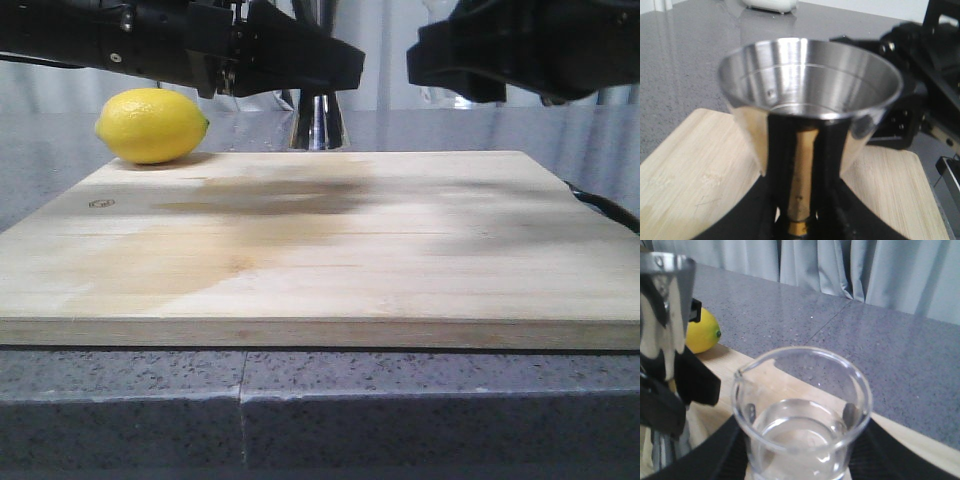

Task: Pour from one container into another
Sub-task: 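Lift the beaker with the right gripper and lower the jigger slightly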

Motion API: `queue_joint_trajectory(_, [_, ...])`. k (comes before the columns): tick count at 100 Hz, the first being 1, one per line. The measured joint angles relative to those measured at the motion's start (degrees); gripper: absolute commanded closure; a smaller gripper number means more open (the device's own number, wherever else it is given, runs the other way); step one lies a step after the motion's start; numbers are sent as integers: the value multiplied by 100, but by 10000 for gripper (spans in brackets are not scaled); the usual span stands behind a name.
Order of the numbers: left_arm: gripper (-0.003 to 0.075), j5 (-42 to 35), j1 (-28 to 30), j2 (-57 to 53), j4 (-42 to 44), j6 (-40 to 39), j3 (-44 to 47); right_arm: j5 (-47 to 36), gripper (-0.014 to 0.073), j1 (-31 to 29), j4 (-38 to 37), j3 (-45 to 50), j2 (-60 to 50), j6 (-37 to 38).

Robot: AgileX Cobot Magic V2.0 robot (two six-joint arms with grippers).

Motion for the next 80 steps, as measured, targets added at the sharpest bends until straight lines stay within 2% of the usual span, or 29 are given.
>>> queue_joint_trajectory(37, [739,0,0,0,230,-51,0,1322,388,0,-228,-1244,-172,-773])
queue_joint_trajectory(62, [739,3,0,0,288,-64,0,2443,388,0,-1107,-2058,-245,-887])
queue_joint_trajectory(80, [739,13,0,0,400,-64,0,2841,388,0,-1597,-2375,-245,-908])
